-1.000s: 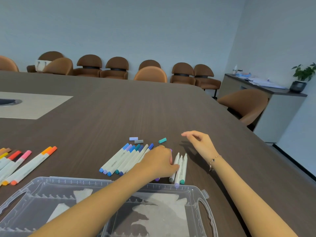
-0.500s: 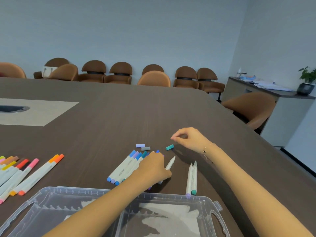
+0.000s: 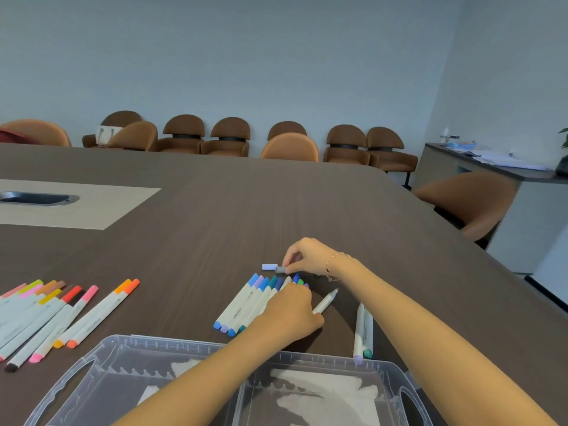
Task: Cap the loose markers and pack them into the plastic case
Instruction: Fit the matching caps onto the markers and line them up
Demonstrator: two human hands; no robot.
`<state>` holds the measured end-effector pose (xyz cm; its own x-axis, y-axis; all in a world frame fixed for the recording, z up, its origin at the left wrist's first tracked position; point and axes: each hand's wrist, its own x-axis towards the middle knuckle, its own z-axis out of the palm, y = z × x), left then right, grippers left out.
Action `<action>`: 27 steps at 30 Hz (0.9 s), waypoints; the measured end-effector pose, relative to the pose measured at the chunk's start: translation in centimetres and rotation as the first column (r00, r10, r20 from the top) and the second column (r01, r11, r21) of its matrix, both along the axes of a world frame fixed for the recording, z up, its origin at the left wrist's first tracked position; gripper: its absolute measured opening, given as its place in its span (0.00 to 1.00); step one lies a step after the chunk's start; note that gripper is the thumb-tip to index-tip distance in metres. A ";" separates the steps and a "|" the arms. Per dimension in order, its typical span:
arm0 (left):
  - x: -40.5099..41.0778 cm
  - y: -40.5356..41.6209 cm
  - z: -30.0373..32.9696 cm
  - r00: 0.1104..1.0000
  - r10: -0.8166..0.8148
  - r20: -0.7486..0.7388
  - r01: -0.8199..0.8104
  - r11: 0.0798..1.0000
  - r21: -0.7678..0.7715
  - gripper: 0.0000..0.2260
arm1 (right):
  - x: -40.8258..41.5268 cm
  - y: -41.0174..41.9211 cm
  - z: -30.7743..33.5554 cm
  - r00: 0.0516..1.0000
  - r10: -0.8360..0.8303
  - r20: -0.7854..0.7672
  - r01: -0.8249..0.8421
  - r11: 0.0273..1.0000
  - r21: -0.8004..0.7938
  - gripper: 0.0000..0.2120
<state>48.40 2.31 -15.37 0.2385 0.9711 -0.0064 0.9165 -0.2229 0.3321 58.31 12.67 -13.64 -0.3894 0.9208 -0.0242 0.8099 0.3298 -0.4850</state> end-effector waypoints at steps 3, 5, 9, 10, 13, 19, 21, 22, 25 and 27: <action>-0.7 0.2 0.4 0.999 -0.031 0.040 0.032 0.999 -0.025 0.11 | 3.4 -1.5 1.3 0.966 -0.117 -0.232 0.134 0.989 0.062 0.04; -1.4 0.6 0.7 0.993 -0.044 0.109 0.043 0.999 0.019 0.11 | 7.0 -3.0 1.9 0.904 -0.189 -0.383 0.241 0.966 0.093 0.03; -2.5 1.1 1.0 0.956 -0.102 0.275 0.106 0.994 -0.001 0.08 | 12.9 -7.0 0.2 0.827 -0.255 -0.501 0.343 0.935 0.090 0.05; -2.5 1.2 1.0 0.941 -0.100 0.323 0.113 0.993 -0.022 0.07 | 13.7 -7.8 -0.5 0.821 -0.264 -0.506 0.347 0.935 0.074 0.06; -2.5 1.3 1.0 0.914 -0.097 0.393 0.118 0.993 -0.030 0.05 | 14.7 -8.8 -2.0 0.803 -0.283 -0.524 0.340 0.940 0.013 0.08; -1.9 1.2 1.1 0.914 -0.102 0.392 0.115 0.993 -0.011 0.05 | 13.5 -8.2 -1.8 0.830 -0.219 -0.514 0.271 0.962 0.027 0.09; -1.7 1.1 1.1 0.916 -0.105 0.388 0.115 0.993 -0.004 0.05 | 13.0 -8.2 -1.7 0.835 -0.199 -0.512 0.250 0.968 0.031 0.09; -1.7 1.1 1.1 0.915 -0.108 0.389 0.116 0.993 0.002 0.06 | 12.8 -8.2 -1.7 0.837 -0.196 -0.511 0.246 0.969 0.032 0.09; -1.7 1.1 1.3 0.916 -0.114 0.385 0.115 0.993 0.020 0.07 | 12.5 -8.4 -1.5 0.836 -0.183 -0.517 0.229 0.973 0.026 0.08; -1.7 1.0 1.5 0.919 -0.127 0.374 0.125 0.992 0.029 0.07 | 12.4 -8.6 -1.4 0.838 -0.174 -0.518 0.218 0.976 0.026 0.08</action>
